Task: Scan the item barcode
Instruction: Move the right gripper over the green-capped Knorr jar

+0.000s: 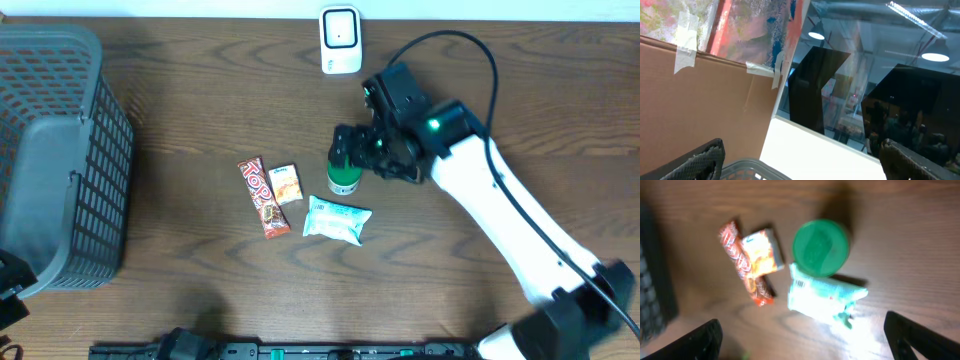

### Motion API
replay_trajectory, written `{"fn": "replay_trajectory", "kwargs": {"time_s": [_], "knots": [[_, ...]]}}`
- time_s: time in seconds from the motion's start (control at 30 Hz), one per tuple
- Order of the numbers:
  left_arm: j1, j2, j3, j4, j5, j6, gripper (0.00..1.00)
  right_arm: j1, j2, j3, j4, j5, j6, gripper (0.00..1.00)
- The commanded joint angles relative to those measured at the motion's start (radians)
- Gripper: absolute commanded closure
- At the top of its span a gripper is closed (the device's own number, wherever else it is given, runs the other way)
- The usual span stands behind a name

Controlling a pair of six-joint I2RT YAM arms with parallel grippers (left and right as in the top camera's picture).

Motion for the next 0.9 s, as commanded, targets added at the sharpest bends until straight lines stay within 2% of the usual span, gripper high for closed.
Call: {"fn": "replay_trajectory", "kwargs": {"time_s": [0.0, 0.1, 0.23, 0.5, 0.67, 0.87], "knots": [[0.002, -0.009, 0.013, 0.0, -0.008, 0.006, 0.02, 0.005, 0.109, 0.182, -0.092, 0.079, 0.121, 0.01], [0.002, -0.009, 0.013, 0.0, -0.008, 0.006, 0.02, 0.005, 0.23, 0.348, -0.24, 0.097, 0.159, 0.01], [0.002, -0.009, 0.013, -0.001, -0.008, 0.006, 0.02, 0.006, 0.345, 0.473, -0.336, 0.1, 0.195, 0.01], [0.002, -0.009, 0.013, -0.001, -0.008, 0.006, 0.02, 0.029, 0.437, 0.472, -0.283, 0.144, 0.116, 0.01], [0.002, -0.009, 0.013, -0.001, -0.008, 0.006, 0.02, 0.047, 0.44, 0.452, -0.282, 0.216, 0.079, 0.01], [0.002, -0.009, 0.013, -0.005, -0.008, 0.006, 0.02, 0.077, 0.44, 0.379, -0.2, 0.227, 0.045, 0.01]]}}
